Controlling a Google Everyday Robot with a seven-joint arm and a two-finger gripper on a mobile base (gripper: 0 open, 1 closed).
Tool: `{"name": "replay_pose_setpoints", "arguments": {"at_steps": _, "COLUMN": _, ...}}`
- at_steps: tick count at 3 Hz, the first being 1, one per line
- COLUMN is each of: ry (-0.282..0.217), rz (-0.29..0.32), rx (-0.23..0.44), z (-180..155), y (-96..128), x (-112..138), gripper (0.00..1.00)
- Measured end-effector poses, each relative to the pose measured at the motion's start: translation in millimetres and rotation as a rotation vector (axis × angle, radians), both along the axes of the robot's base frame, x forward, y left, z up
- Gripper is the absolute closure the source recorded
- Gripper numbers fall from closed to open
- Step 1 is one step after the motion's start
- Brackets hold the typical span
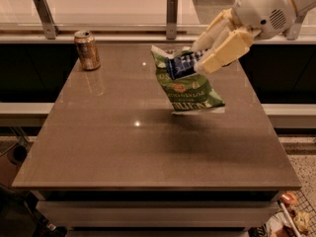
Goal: Move rxbar blueberry near orange can
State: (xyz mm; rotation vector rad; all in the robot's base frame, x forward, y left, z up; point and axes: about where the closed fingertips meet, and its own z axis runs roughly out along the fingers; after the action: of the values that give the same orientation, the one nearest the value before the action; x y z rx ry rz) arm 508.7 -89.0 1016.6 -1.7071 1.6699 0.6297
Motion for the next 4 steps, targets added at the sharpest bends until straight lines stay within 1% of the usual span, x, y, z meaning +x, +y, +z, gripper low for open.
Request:
{"name": "replay_pose_setpoints", "arguments": {"at_steps": 1, "ry": -0.066, "rz": -0.043, "rx": 0.034, "z": 40.1, "y": -17.2, "x": 2.4, "gripper": 1.0}}
{"name": "replay_pose_setpoints", "arguments": {"at_steps": 2, "ry": -0.07, "rz": -0.044, "rx": 0.037, "z": 40.7, "y": -15.0, "x": 3.8, "gripper": 0.84}}
{"name": "replay_pose_setpoints", "arguments": {"at_steps": 3, "ry": -0.073, "rz": -0.044, "rx": 0.04, "z": 41.3, "y": -12.7, "x": 5.1, "gripper": 0.86}}
{"name": "replay_pose_setpoints", "arguments": {"at_steps": 4, "ry": -0.076, "rz": -0.044, "rx": 0.043, "z": 41.8, "y": -10.6, "x": 6.2, "gripper": 1.0}}
